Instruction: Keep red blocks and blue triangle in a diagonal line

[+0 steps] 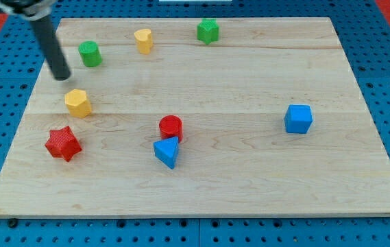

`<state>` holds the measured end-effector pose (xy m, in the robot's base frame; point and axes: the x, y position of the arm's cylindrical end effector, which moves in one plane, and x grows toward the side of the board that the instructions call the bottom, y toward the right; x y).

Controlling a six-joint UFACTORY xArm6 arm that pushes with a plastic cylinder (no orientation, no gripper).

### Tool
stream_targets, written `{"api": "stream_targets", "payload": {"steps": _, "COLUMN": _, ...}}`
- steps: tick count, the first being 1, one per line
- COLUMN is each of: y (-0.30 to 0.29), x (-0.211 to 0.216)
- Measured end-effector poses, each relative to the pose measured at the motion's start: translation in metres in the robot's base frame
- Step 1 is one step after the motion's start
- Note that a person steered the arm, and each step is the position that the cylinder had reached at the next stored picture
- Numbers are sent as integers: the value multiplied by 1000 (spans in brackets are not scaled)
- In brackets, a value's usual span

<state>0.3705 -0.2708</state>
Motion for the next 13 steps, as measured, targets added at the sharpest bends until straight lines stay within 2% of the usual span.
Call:
{"api": "stream_targets", "payload": {"steps": 1, "y": -33, "x": 9}}
{"api": "stream_targets", "payload": {"steps": 3, "y": -15, "x": 120}}
{"api": "stream_targets", "payload": {"steps": 4, "y": 30, "x": 152}}
{"api": "stream_targets", "payload": {"steps": 5, "y": 84, "x": 156}}
{"api": "stream_targets", "payload": {"steps": 6, "y": 99, "x": 163}}
{"api": "stream_targets", "payload": {"steps": 8, "y": 53, "x": 185}}
{"api": "stream_targets", "payload": {"steps": 9, "y": 24, "x": 178}}
{"api": "stream_targets", "payload": {"steps": 13, "y": -5, "x": 178}}
